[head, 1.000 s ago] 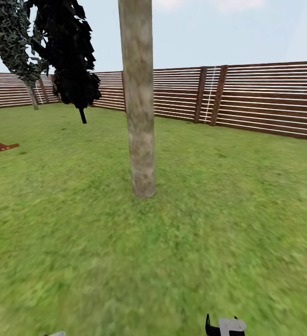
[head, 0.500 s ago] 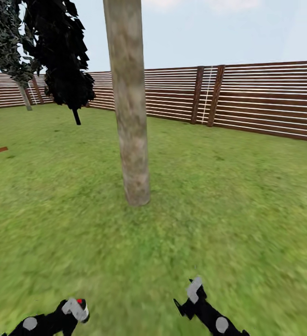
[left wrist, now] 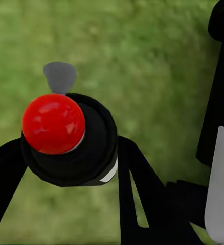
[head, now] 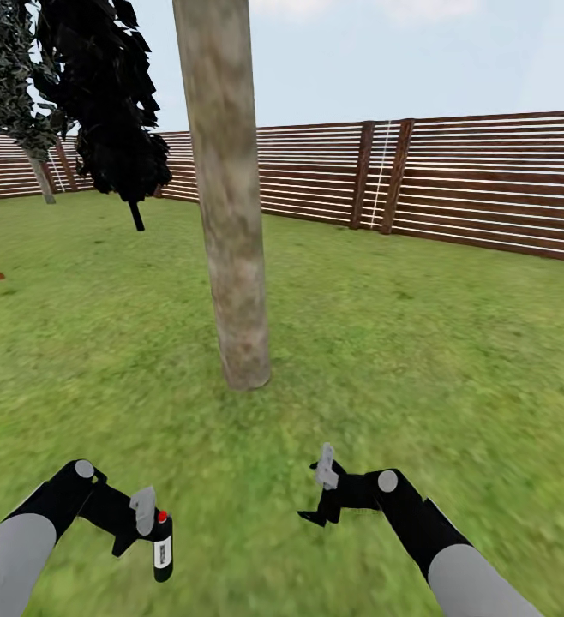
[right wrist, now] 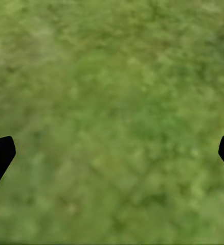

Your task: In the garden, pick up the pesticide atomizer on the floor and spray pesticide onto both trees until each tree trunk is fully covered.

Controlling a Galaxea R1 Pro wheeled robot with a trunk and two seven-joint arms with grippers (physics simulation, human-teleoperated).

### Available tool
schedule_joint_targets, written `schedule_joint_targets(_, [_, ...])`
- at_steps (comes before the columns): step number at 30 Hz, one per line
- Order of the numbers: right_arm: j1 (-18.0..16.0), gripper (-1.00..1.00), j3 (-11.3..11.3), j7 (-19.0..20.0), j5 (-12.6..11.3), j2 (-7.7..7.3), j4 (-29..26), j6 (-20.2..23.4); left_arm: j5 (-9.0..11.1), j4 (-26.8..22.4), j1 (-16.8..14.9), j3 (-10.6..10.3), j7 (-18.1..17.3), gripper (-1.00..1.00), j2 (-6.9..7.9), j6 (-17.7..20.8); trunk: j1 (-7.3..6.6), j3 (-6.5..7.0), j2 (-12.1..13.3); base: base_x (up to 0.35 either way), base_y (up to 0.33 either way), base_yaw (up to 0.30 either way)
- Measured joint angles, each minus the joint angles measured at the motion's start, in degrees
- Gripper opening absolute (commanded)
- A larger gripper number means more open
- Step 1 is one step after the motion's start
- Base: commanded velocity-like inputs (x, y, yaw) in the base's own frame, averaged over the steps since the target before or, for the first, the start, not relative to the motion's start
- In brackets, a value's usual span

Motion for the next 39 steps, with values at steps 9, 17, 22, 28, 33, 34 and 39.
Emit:
schedule_joint_targets(9, [-0.09, -1.00, 0.47, 3.22, 0.34, 5.04, -0.12, 0.53, 0.09, -0.09, 0.24, -0.03, -0.32, -1.00, -0.93, 0.03, 0.00, 0.00, 0.00, 0.001, 0.000, 0.000])
schedule_joint_targets(17, [-0.16, -1.00, 0.52, 3.60, 0.34, 7.19, -0.16, 1.74, -1.87, -0.08, 0.06, 0.06, -0.32, -1.00, -3.57, 0.02, 0.00, 0.00, 0.00, 0.000, 0.000, 0.000])
schedule_joint_targets(22, [-0.24, -1.00, 0.57, 3.58, 0.40, 8.71, -0.23, 3.53, -6.65, -0.16, -0.12, 0.14, -0.25, -1.00, -7.14, 0.11, 0.00, 0.00, 0.00, 0.000, 0.000, 0.000])
schedule_joint_targets(28, [-0.27, -1.00, 1.15, 3.88, 0.37, 9.06, -0.18, 3.63, -7.37, -0.34, -0.31, 0.07, 0.36, -1.00, -12.28, 0.22, 0.00, 0.00, 0.00, 0.000, 0.000, 0.000])
schedule_joint_targets(33, [-0.27, -1.00, 5.19, 4.10, 0.35, 9.06, -0.24, 3.69, -7.41, -0.38, -0.51, 0.04, 0.45, -1.00, -13.24, 0.23, 0.00, 0.00, 0.00, 0.000, 0.000, 0.000])
schedule_joint_targets(34, [-0.27, -1.00, 5.31, 4.10, 0.33, 9.06, -0.24, 3.70, -7.41, -0.41, -0.54, 0.04, 0.46, -1.00, -13.31, 0.22, 0.00, 0.00, 0.00, 0.000, 0.000, 0.000])
schedule_joint_targets(39, [-0.27, -1.00, 5.42, 4.10, 0.29, 9.06, -0.24, 3.74, -7.42, -0.41, -0.59, 0.05, 1.50, -1.00, -14.78, 0.21, 0.00, 0.00, 0.00, 0.000, 0.000, 0.000])
